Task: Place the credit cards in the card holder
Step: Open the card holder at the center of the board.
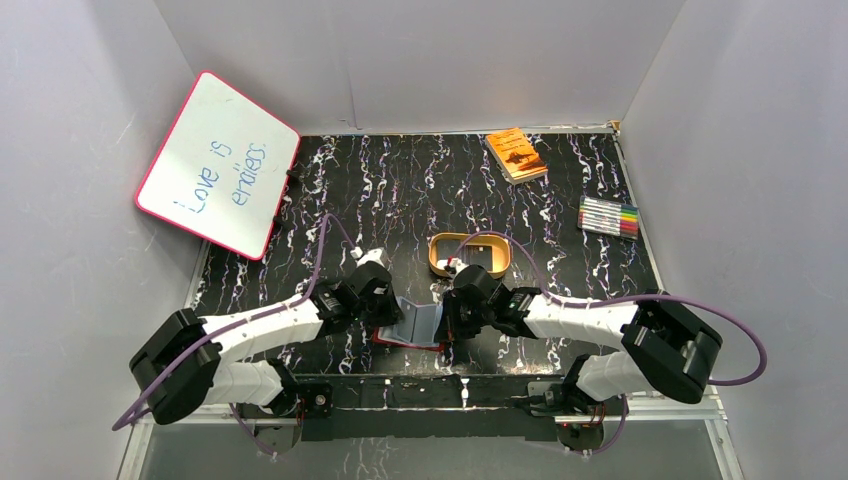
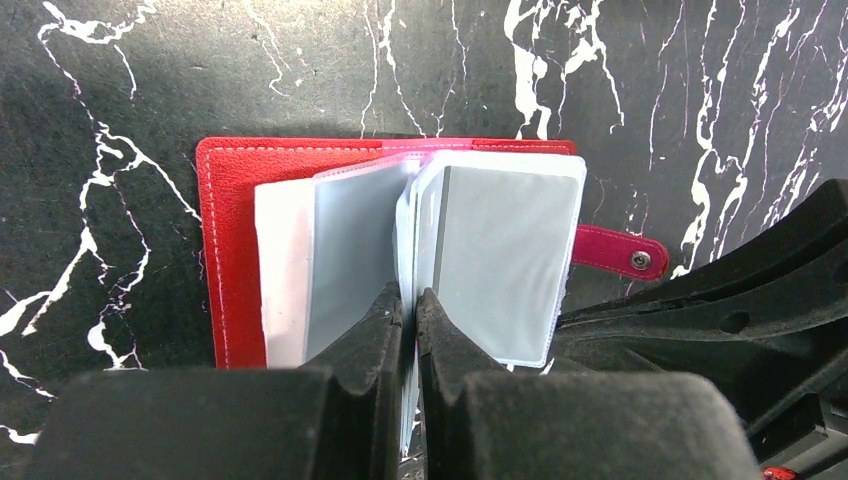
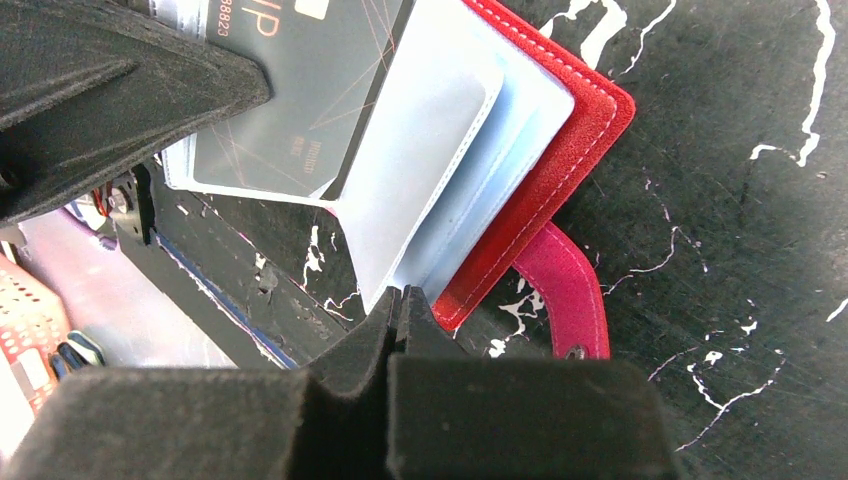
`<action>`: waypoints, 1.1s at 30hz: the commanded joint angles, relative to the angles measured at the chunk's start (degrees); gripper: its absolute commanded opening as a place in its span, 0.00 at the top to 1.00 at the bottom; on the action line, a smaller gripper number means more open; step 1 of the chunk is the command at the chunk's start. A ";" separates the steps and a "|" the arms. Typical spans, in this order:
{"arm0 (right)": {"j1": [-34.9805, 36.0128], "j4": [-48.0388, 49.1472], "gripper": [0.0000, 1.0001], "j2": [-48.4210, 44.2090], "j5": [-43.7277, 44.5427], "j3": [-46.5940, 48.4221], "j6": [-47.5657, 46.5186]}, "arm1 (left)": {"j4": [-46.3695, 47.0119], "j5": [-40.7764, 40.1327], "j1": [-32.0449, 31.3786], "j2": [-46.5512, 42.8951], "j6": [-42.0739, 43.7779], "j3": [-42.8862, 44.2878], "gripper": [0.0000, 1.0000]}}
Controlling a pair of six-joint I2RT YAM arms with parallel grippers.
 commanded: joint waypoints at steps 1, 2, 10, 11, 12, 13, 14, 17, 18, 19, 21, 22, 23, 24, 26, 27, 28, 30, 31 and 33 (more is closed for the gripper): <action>0.21 1.13 1.00 -0.81 -0.10 2.68 -1.01 | -6.46 -5.08 0.16 2.41 0.67 -2.43 1.00; 0.21 1.13 1.00 -0.98 0.01 2.62 -0.98 | -6.38 -5.19 0.18 2.79 0.65 -2.48 1.00; 0.20 -2.23 0.92 -5.14 4.11 1.85 0.32 | -7.12 -6.52 0.17 5.77 -0.15 -2.74 1.00; 0.21 -2.37 0.86 -6.15 4.79 1.73 0.64 | -7.13 -6.61 0.13 5.81 -0.37 -2.85 1.00; 0.21 -2.55 0.79 -6.93 5.30 1.57 0.71 | -7.15 -6.70 0.13 5.77 -0.47 -3.06 1.00; 0.21 -2.90 0.72 -7.55 5.87 1.65 0.92 | -7.09 -6.71 0.11 5.66 -0.61 -3.19 1.00; 0.21 -3.33 0.67 -8.08 6.40 1.64 1.29 | -7.06 -6.78 0.11 5.57 -0.70 -3.36 1.00; 0.12 -3.52 0.63 -9.02 7.47 1.69 2.68 | -6.93 -6.80 0.17 5.74 -0.75 -3.44 1.00; -0.01 -3.27 0.63 -9.28 7.87 1.49 3.30 | -7.01 -6.81 0.11 5.91 -0.75 -3.36 1.00; -0.04 -3.15 0.64 -9.42 7.99 1.46 4.24 | -7.04 -6.80 0.14 6.10 -0.79 -3.32 1.00; -0.39 -3.39 0.65 -9.80 10.51 1.33 6.12 | -6.98 -6.73 0.14 6.45 -1.01 -3.40 1.00; -0.76 -3.14 0.66 -9.87 10.82 1.08 7.03 | -6.99 -6.65 0.11 6.57 -1.20 -3.41 1.00; -1.21 -2.82 0.66 -9.95 10.75 0.74 7.76 | -7.11 -6.56 0.16 6.74 -1.26 -3.40 1.00; -1.75 -2.48 0.66 -9.91 10.31 0.49 8.54 | -7.15 -6.42 0.11 6.89 -1.47 -3.40 1.00; -3.36 -0.91 0.66 -9.26 8.79 -0.17 9.43 | -7.04 -5.94 0.16 7.10 -2.07 -3.63 1.00; -3.91 -0.59 0.66 -8.79 6.85 -0.29 9.79 | -6.76 -5.74 0.11 7.13 -2.19 -3.86 1.00; -4.19 -0.17 0.67 -8.25 6.13 -0.42 9.93 | -6.51 -5.48 0.12 7.13 -2.36 -4.06 1.00; -4.44 -0.09 0.69 -7.38 5.93 -0.33 10.35 | -6.37 -5.31 0.10 7.06 -2.51 -4.23 1.00; -4.55 -0.25 0.70 -7.04 5.96 -0.26 10.42 | -6.45 -5.35 0.15 6.98 -2.51 -4.20 1.00; -4.67 -0.93 0.73 -6.27 5.97 -0.08 10.56 | -6.45 -5.39 0.12 6.69 -2.53 -4.19 1.00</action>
